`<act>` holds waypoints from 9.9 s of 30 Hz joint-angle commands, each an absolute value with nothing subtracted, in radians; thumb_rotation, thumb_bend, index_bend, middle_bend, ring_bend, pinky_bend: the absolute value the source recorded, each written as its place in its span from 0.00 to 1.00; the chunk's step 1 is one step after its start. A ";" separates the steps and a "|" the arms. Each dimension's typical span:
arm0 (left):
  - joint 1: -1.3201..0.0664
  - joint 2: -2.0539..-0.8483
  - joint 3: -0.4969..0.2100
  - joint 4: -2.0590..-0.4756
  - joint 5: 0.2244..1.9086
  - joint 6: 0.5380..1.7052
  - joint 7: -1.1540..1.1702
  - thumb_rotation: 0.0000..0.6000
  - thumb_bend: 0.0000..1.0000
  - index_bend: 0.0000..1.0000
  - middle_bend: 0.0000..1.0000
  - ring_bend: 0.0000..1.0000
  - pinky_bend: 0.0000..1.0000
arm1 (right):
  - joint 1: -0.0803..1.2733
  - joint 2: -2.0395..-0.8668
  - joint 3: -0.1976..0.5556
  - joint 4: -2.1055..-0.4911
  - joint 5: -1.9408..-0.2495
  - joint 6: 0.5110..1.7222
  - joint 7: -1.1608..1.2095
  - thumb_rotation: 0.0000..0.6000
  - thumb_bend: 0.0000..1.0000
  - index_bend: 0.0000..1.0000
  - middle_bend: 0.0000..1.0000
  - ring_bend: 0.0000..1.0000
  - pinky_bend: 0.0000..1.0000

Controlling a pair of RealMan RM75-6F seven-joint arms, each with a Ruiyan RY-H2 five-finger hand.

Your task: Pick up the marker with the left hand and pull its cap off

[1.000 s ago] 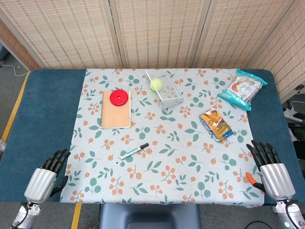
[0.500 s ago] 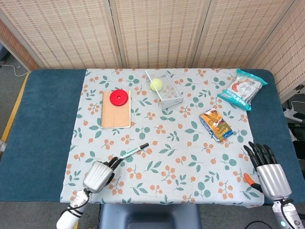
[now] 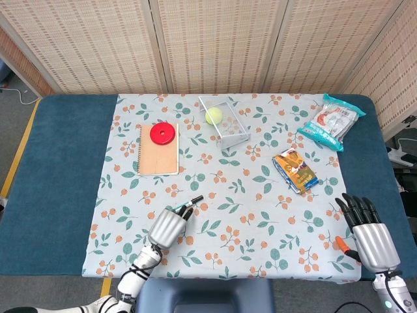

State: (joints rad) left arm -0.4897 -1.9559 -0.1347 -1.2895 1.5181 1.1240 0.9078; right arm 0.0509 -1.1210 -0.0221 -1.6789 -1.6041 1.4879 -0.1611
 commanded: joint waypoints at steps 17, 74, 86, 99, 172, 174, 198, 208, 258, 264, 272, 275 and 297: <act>-0.541 -2.042 -0.138 -1.113 1.458 1.151 1.041 1.00 0.43 0.30 0.37 0.73 0.91 | 0.044 -1.095 -0.017 -1.694 -1.601 1.493 -0.139 1.00 0.18 0.00 0.00 0.00 0.00; -0.563 -2.019 -0.120 -1.273 1.227 1.186 1.406 1.00 0.40 0.27 0.38 0.74 0.93 | 0.037 -1.084 -0.015 -1.718 -1.593 1.482 -0.148 1.00 0.18 0.00 0.00 0.00 0.00; -0.586 -2.017 -0.116 -1.276 1.201 1.187 1.377 1.00 0.39 0.34 0.46 0.76 0.94 | 0.037 -1.086 -0.018 -1.720 -1.597 1.477 -0.154 1.00 0.18 0.00 0.00 0.00 0.00; -0.602 -2.031 -0.093 -1.230 1.240 1.218 1.329 1.00 0.39 0.54 0.63 0.77 0.95 | 0.037 -1.085 -0.019 -1.720 -1.597 1.475 -0.156 1.00 0.18 0.00 0.00 0.00 0.00; -0.571 -1.966 -0.039 -1.586 1.384 1.340 1.460 1.00 0.54 0.94 1.00 0.86 1.00 | 0.403 -1.872 0.119 -1.579 -1.514 1.276 -0.695 1.00 0.18 0.54 0.07 0.00 0.00; -0.570 -1.965 -0.037 -1.589 1.388 1.339 1.460 1.00 0.54 0.94 1.00 0.86 1.00 | 0.404 -1.873 0.118 -1.577 -1.511 1.276 -0.693 1.00 0.18 0.54 0.07 0.00 0.00; -0.549 -1.957 -0.031 -1.620 1.406 1.328 1.455 1.00 0.54 0.94 1.00 0.86 1.00 | 0.410 -1.897 0.102 -1.577 -1.512 1.302 -0.685 1.00 0.21 0.84 0.26 0.00 0.00; -0.550 -1.946 -0.034 -1.622 1.411 1.308 1.412 1.00 0.55 0.94 1.00 0.86 1.00 | 0.411 -1.918 0.096 -1.534 -1.544 1.332 -0.646 1.00 0.27 1.00 0.42 0.10 0.00; -0.544 -1.918 -0.043 -1.652 1.383 1.262 1.343 1.00 0.65 0.95 1.00 0.87 1.00 | 0.383 -1.934 0.082 -1.439 -1.594 1.392 -0.567 1.00 0.30 1.00 0.45 0.16 0.00; -0.554 -1.923 -0.049 -1.632 1.389 1.257 1.339 1.00 0.65 0.95 1.00 0.87 1.00 | 0.380 -1.917 0.072 -1.454 -1.592 1.380 -0.544 1.00 0.30 1.00 0.45 0.16 0.00; -0.559 -1.920 -0.043 -1.635 1.400 1.249 1.313 1.00 0.65 0.95 1.00 0.87 1.00 | 0.377 -1.919 0.071 -1.445 -1.592 1.379 -0.516 1.00 0.30 1.00 0.45 0.17 0.00; -0.561 -1.920 -0.044 -1.628 1.396 1.245 1.313 1.00 0.65 0.95 1.00 0.87 1.00 | 0.376 -1.921 0.080 -1.446 -1.591 1.389 -0.495 1.00 0.30 1.00 0.45 0.17 0.00; -0.575 -1.917 -0.064 -1.606 1.396 1.263 1.394 1.00 0.65 0.95 1.00 0.87 1.00 | 0.366 -1.920 0.073 -1.407 -1.606 1.403 -0.480 1.00 0.30 1.00 0.45 0.17 0.00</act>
State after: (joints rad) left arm -0.5750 -1.9162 -0.0638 -1.6101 1.3984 1.2634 1.3941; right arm 0.3668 -1.9220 0.0713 -1.4065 -1.6056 1.4016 -0.4806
